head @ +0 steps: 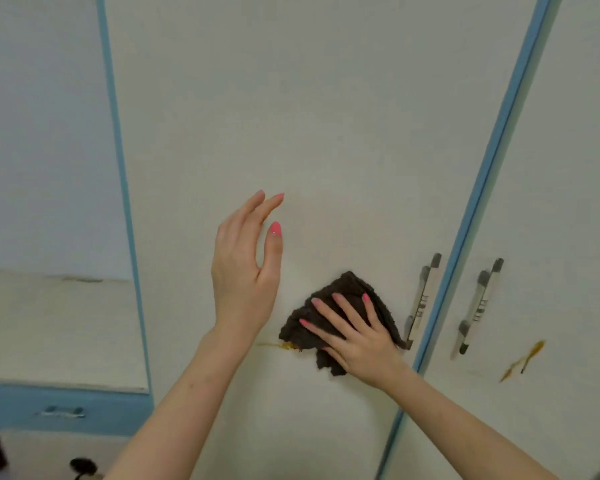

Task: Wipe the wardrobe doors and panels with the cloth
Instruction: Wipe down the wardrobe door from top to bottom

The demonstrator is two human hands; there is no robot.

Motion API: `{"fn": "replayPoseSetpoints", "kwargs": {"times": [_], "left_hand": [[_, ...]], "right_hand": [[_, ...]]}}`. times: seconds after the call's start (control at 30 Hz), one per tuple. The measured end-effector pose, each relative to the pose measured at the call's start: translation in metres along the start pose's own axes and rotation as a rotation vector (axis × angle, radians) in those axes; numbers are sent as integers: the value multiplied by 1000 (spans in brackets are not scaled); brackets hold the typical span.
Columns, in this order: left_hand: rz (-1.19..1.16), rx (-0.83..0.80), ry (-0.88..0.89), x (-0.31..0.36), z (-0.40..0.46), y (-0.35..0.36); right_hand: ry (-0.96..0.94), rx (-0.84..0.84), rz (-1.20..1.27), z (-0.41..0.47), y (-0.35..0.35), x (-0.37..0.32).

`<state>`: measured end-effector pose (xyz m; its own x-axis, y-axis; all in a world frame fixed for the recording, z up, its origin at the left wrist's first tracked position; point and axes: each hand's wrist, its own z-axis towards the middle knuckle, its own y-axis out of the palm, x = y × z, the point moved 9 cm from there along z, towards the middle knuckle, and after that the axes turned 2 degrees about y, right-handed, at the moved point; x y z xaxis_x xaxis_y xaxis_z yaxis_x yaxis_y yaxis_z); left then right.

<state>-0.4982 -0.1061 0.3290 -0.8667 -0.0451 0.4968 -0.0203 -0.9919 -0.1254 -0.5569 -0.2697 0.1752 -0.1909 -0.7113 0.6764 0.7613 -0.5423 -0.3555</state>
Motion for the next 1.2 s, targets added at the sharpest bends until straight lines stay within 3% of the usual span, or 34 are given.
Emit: {"fn": "replayPoseSetpoints", "kwargs": {"times": [0.13, 0.23, 0.33, 0.37, 0.5, 0.63, 0.8, 0.9, 0.97, 1.07, 1.2], "left_hand": [[37, 33, 13, -3, -1, -11], [25, 70, -17, -10, -9, -22], [28, 94, -52, -18, -21, -34], [37, 99, -54, -21, -24, -39], [71, 71, -74, -31, -36, -46], [78, 92, -120, -41, -41, -50], [49, 140, -148, -44, -37, -55], [21, 161, -156, -47, -43, -61], [8, 171, -144, -49, -48, -64], [-9, 163, -149, -51, -54, -64], [-19, 141, -152, -51, -49, -68]], "right_hand": [[33, 95, 47, 56, -33, 47], [331, 225, 41, 109, -62, 102], [553, 292, 112, 122, -63, 97], [485, 273, 131, 119, -54, 71], [-126, 57, 184, 76, -7, -44], [-275, 55, 153, 89, -8, -45], [149, 257, 57, 178, -65, 42], [411, 299, 85, 199, -63, 35], [286, 249, 161, 193, -38, -19], [-168, 139, 214, 167, -9, -114], [-397, 121, 212, 163, -10, -126]]}}
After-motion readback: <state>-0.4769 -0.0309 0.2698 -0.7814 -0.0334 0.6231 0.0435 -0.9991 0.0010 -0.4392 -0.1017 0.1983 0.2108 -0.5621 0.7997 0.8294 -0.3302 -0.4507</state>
